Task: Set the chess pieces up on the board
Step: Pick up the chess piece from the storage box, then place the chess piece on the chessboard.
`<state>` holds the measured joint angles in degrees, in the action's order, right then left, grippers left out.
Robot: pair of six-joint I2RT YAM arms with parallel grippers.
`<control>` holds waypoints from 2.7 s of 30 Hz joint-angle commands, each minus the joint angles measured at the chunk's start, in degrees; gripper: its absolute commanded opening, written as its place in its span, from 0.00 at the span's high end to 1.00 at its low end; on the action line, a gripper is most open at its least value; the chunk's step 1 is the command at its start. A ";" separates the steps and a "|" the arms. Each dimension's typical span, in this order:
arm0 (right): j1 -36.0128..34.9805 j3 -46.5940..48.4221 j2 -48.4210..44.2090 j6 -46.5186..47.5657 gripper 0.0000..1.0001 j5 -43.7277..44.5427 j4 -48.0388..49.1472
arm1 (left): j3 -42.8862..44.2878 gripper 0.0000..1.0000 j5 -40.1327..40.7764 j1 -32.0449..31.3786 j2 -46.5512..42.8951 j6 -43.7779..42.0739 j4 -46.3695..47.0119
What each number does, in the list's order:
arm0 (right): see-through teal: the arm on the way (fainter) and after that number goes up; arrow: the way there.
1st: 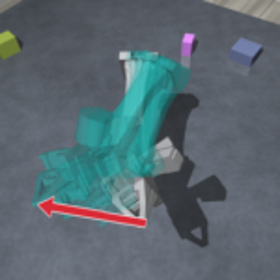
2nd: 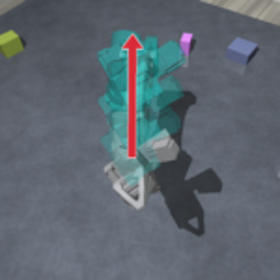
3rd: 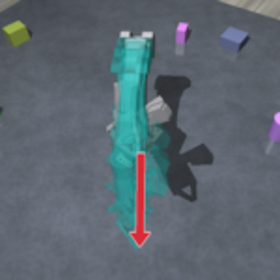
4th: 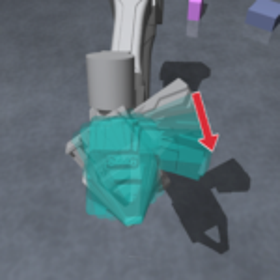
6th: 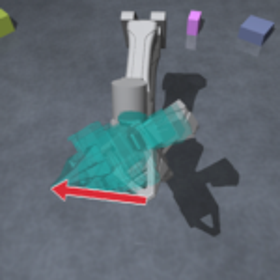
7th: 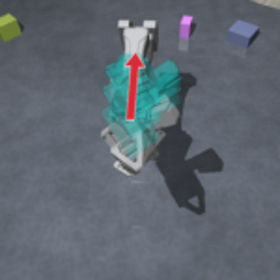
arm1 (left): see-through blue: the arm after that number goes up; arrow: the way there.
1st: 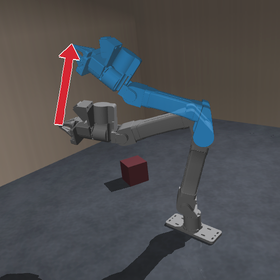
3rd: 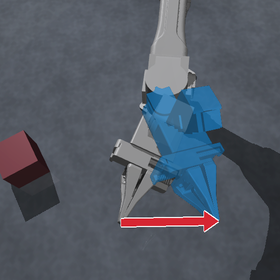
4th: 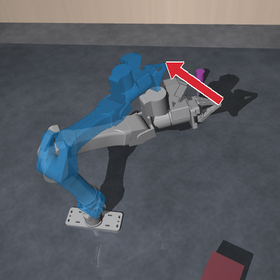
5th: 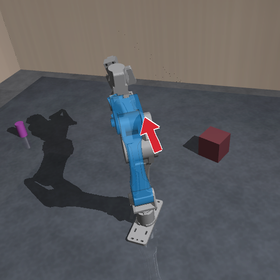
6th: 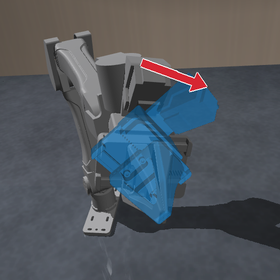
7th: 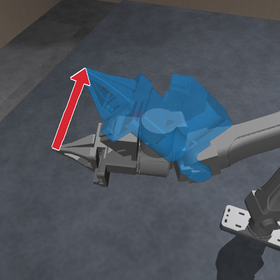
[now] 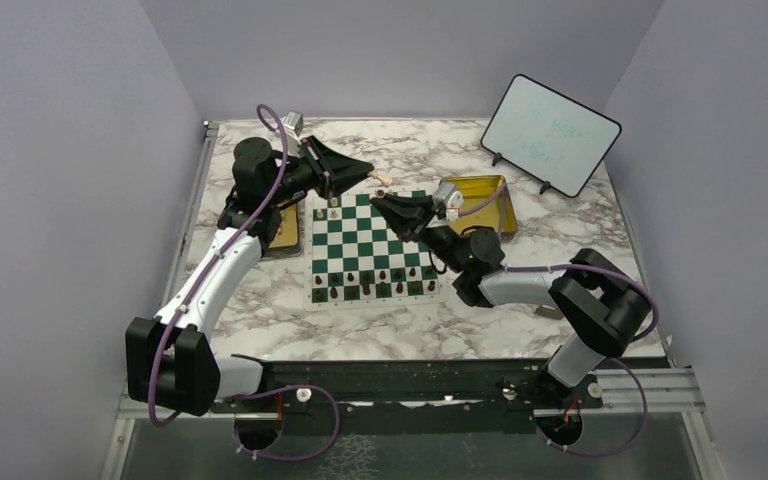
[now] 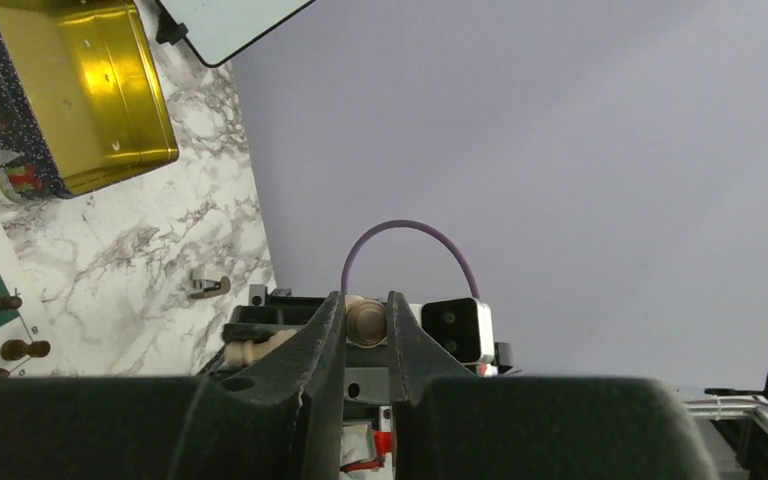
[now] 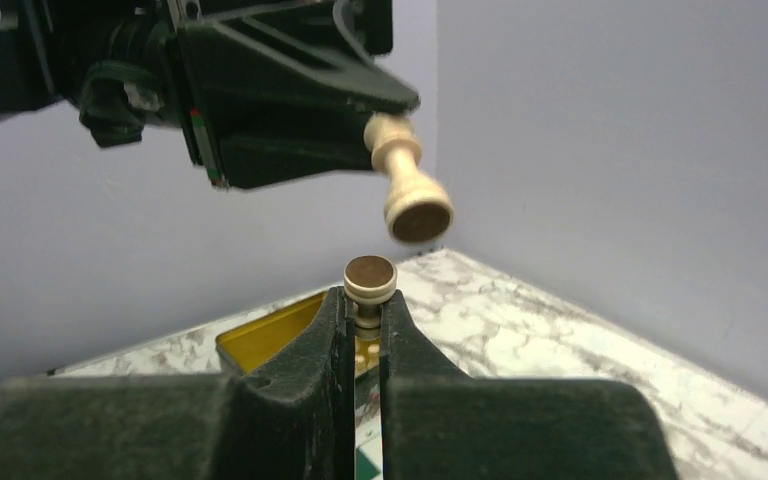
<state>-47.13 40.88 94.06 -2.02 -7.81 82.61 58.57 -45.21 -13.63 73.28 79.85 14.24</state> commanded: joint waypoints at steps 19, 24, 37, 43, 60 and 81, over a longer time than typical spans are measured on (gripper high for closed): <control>0.29 -18.47 -38.05 -3.37 0.94 4.21 -42.12 | 16.53 0.98 37.58 -6.22 15.71 -60.42 -25.20; 0.31 -19.39 -48.37 -3.15 0.93 7.05 -54.35 | 11.34 0.98 44.46 -8.29 19.38 -62.62 -16.11; 0.34 -18.47 -54.28 -2.62 0.93 14.41 -65.09 | 9.19 0.98 47.74 -9.31 29.18 -65.30 -3.72; 0.29 -17.91 -53.65 -2.26 0.93 14.55 -65.10 | 9.78 0.98 45.83 -9.29 32.46 -65.51 -1.00; 0.29 -17.49 -52.36 -0.19 0.93 15.63 -65.30 | 13.18 0.98 41.78 -11.71 40.12 -63.94 2.26; 0.27 -17.50 -52.77 1.32 0.92 16.34 -65.55 | 13.15 0.93 44.07 -12.39 42.21 -65.61 3.07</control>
<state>-47.13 22.11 41.71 -1.43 7.05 17.02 70.06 -1.98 -25.63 114.50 15.14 15.62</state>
